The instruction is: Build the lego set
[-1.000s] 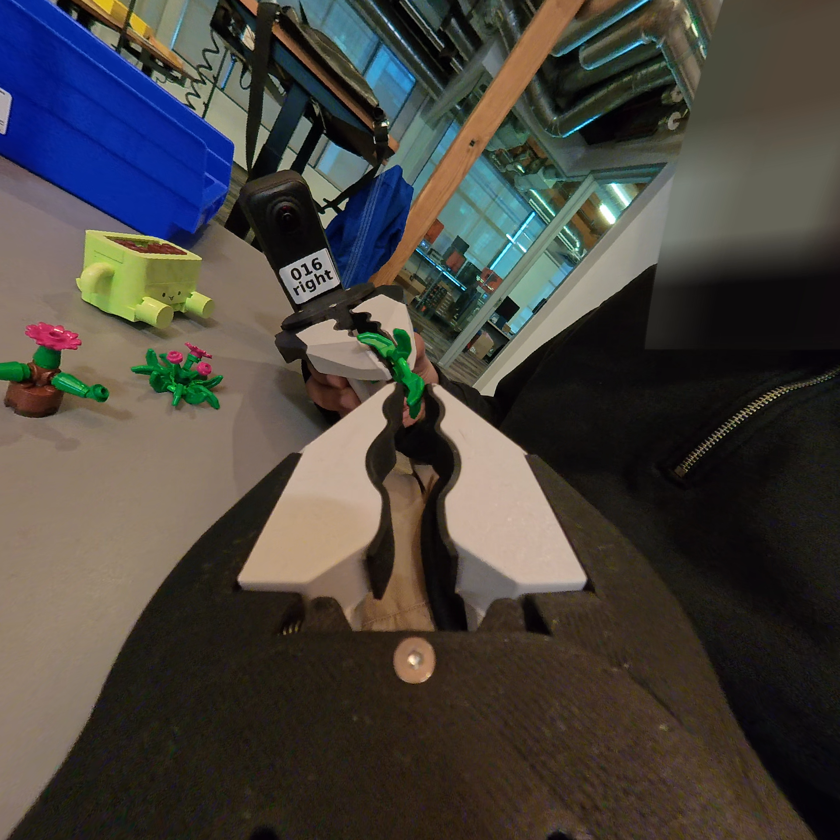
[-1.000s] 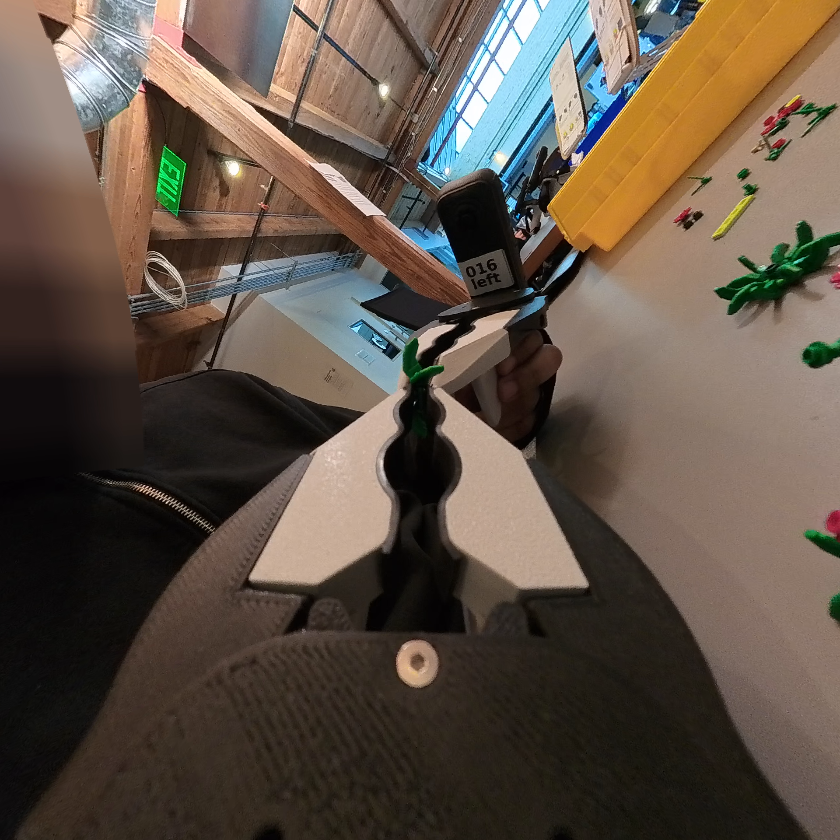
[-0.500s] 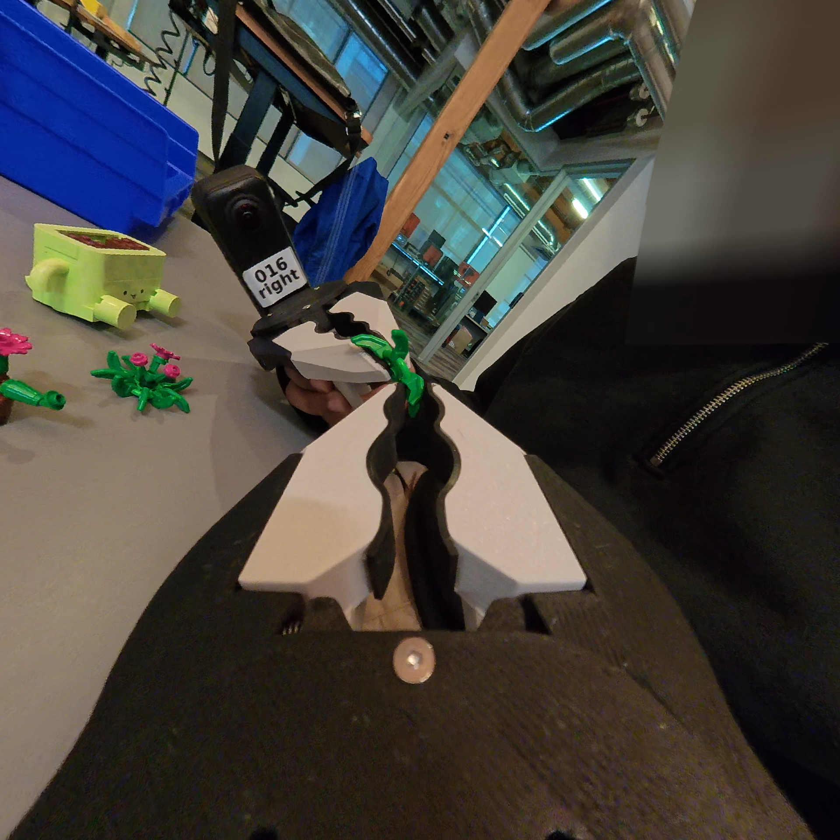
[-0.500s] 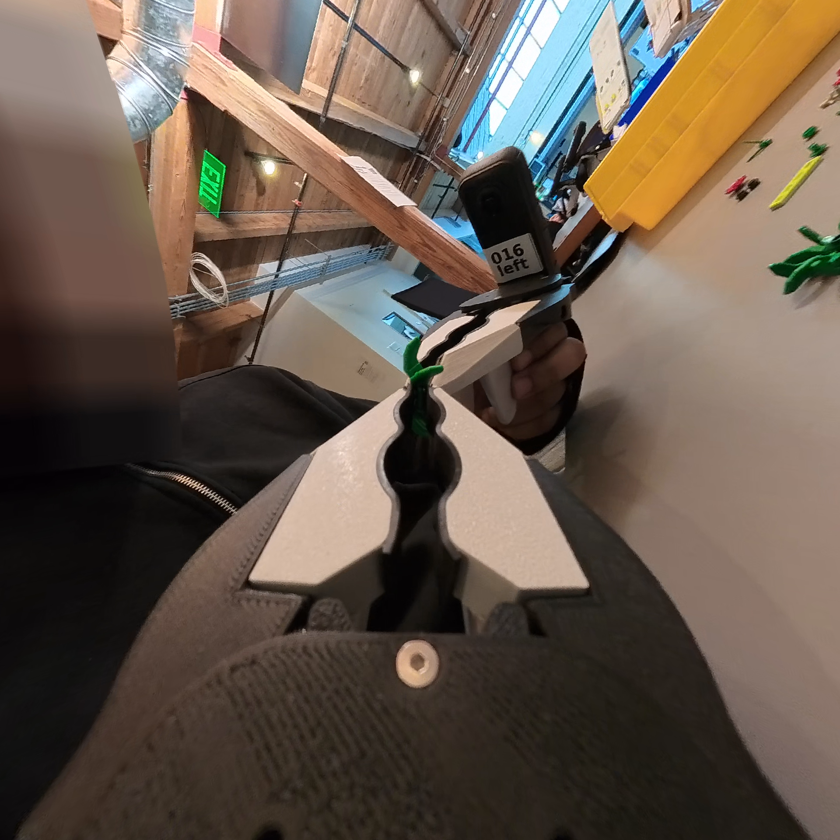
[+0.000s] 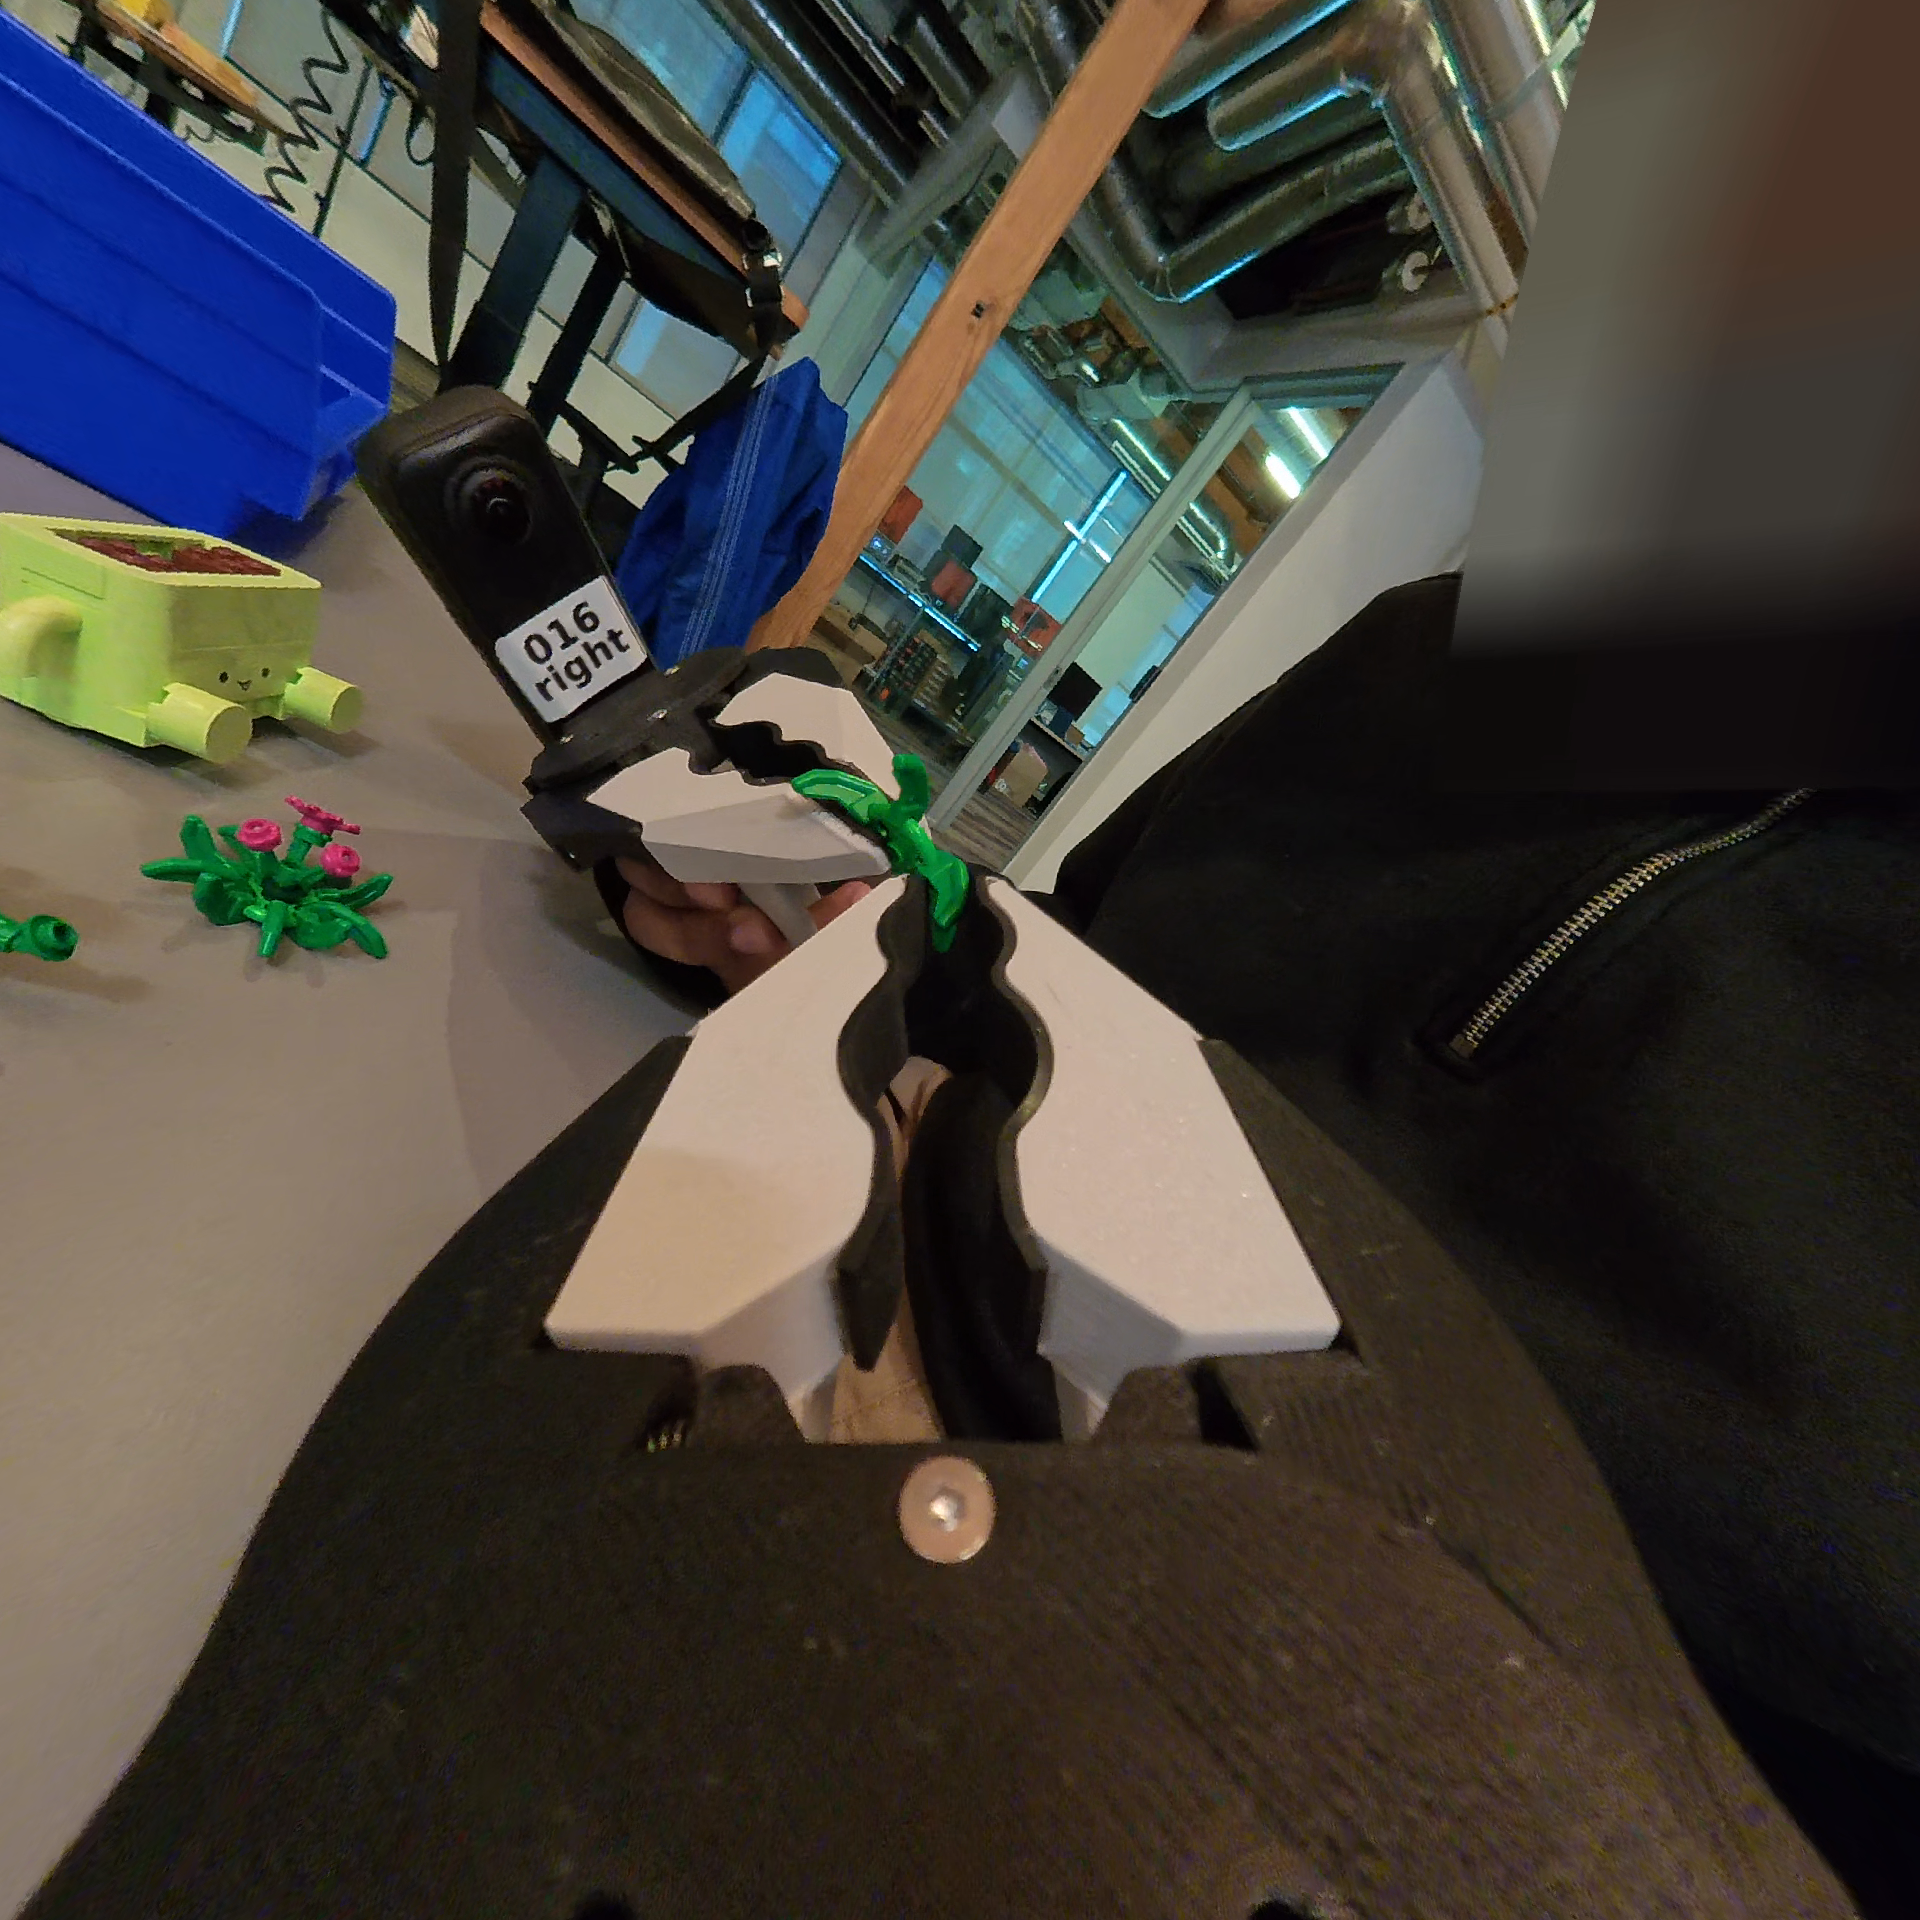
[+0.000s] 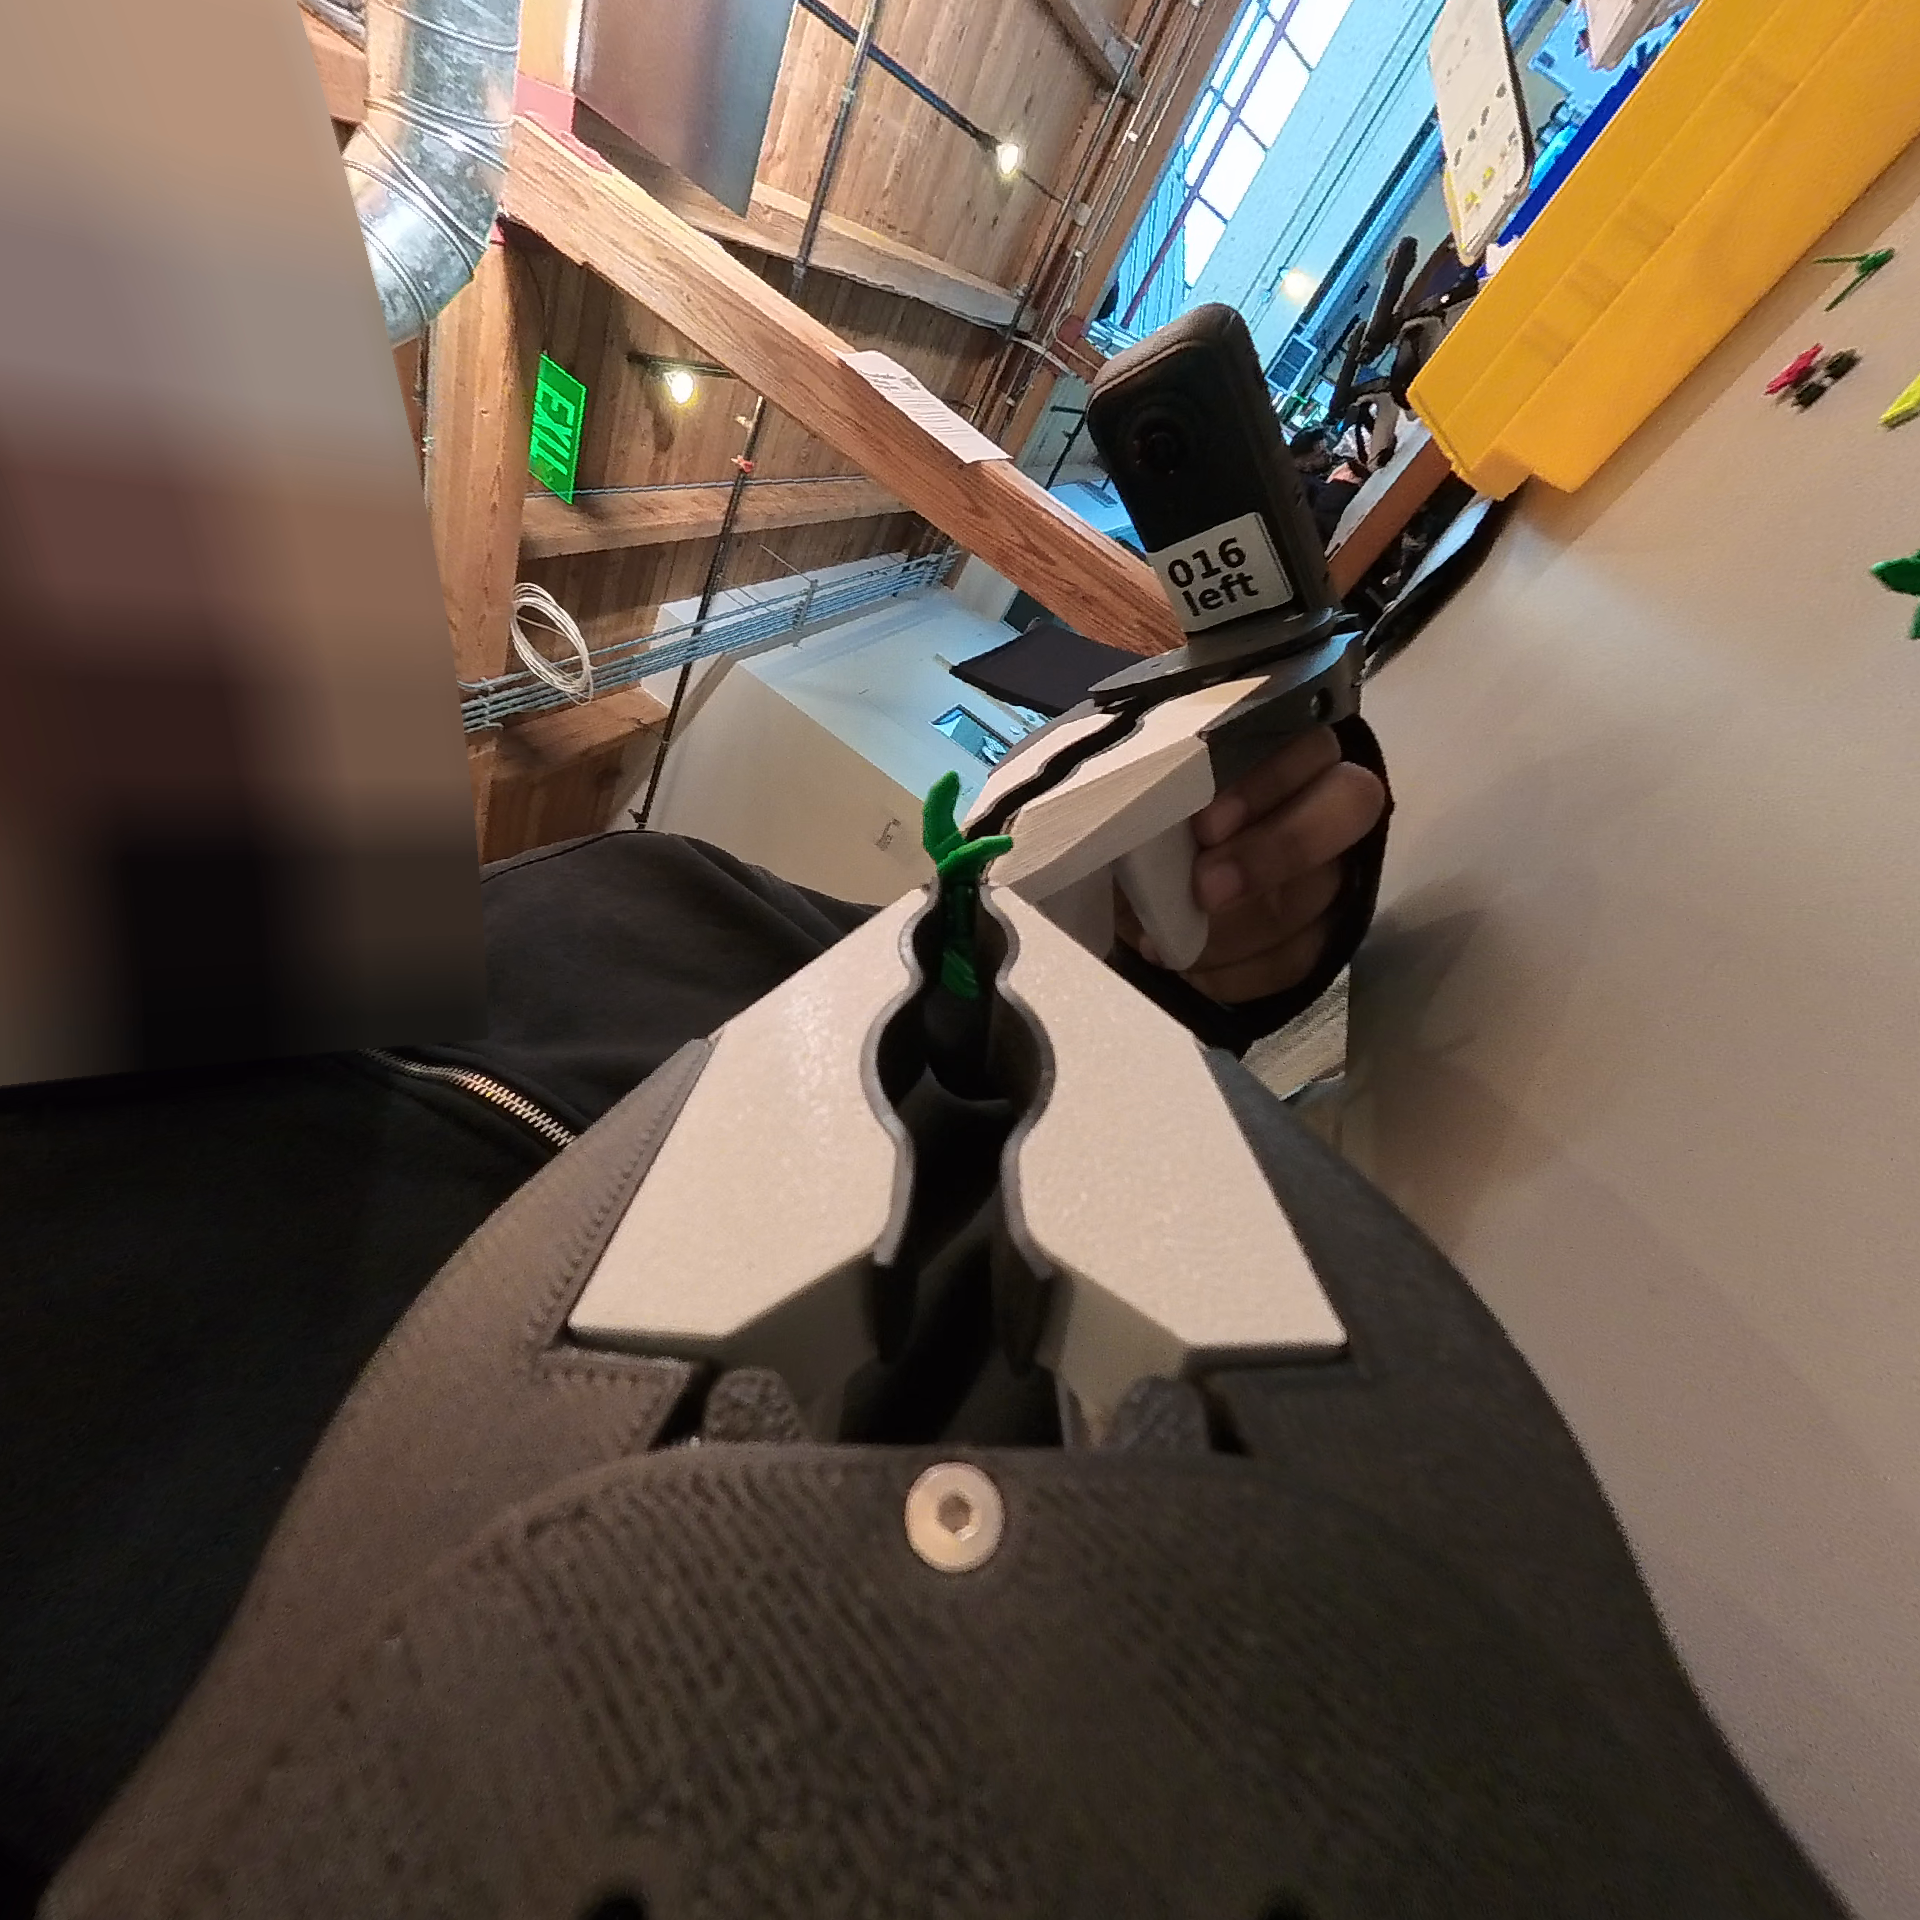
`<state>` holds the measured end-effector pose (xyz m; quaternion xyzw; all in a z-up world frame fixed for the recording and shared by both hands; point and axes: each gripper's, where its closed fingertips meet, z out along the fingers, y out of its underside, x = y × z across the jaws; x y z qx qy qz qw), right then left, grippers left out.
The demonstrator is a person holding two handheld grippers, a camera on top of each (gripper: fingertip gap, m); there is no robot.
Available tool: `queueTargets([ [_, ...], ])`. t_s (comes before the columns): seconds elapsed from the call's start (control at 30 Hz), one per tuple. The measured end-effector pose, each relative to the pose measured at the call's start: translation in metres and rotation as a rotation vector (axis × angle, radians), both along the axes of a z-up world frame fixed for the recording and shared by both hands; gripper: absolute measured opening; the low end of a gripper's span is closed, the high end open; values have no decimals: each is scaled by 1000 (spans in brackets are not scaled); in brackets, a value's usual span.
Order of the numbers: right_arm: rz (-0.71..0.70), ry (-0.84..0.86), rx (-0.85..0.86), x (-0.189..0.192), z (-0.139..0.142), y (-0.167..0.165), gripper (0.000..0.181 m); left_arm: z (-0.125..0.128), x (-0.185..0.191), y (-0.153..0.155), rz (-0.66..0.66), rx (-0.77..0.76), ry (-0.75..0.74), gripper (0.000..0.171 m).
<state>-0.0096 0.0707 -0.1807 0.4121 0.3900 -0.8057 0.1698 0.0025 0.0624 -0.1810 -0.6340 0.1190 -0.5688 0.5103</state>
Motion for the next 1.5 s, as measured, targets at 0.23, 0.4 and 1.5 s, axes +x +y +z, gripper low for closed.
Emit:
queueTargets([
  [0.23,-8,-1,-5,-1,0,1,3,0,0,1,3,-7,-13,5],
  [0.4,-48,-15,15,-5,-3,4,3,-2,-5,4,52,0,28,11],
  [1.5,-456,24,586,-26,-23,24,17,-17,-71,26,305,-198,-188,5],
])
